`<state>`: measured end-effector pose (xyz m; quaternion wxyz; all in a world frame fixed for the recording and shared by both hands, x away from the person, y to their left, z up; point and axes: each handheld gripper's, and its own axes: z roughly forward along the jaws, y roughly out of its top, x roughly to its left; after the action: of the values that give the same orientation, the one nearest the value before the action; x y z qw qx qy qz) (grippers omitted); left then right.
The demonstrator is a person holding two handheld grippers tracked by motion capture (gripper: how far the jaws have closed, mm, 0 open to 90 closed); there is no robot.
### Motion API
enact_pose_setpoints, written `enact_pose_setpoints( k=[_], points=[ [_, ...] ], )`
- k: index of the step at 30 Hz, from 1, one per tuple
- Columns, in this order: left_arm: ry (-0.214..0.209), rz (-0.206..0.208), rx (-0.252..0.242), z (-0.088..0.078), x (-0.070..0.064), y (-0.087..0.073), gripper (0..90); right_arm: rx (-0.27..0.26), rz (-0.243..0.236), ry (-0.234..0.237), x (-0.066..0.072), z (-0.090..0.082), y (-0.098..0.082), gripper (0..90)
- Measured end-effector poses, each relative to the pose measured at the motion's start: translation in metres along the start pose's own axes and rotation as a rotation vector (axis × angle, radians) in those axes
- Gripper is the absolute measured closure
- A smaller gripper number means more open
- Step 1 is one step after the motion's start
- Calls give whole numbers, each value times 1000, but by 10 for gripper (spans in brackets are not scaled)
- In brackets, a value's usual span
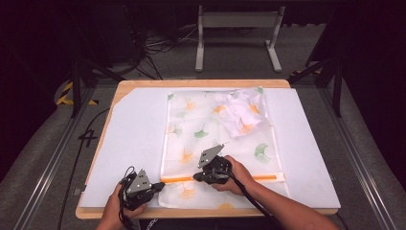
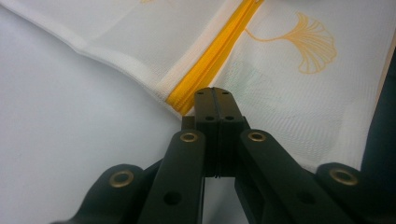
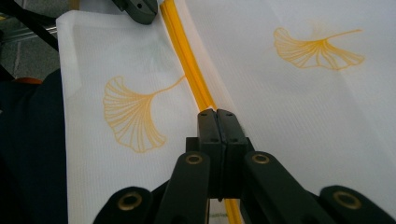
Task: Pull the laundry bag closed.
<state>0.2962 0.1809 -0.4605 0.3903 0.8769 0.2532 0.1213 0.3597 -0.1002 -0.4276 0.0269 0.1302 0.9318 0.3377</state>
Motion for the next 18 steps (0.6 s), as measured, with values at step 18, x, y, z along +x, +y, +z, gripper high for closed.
enact_pose_setpoints(
  k=[18],
  points=[
    [-17, -10, 1, 0, 2, 0, 900, -3, 30, -17, -2, -16, -16, 900]
  ],
)
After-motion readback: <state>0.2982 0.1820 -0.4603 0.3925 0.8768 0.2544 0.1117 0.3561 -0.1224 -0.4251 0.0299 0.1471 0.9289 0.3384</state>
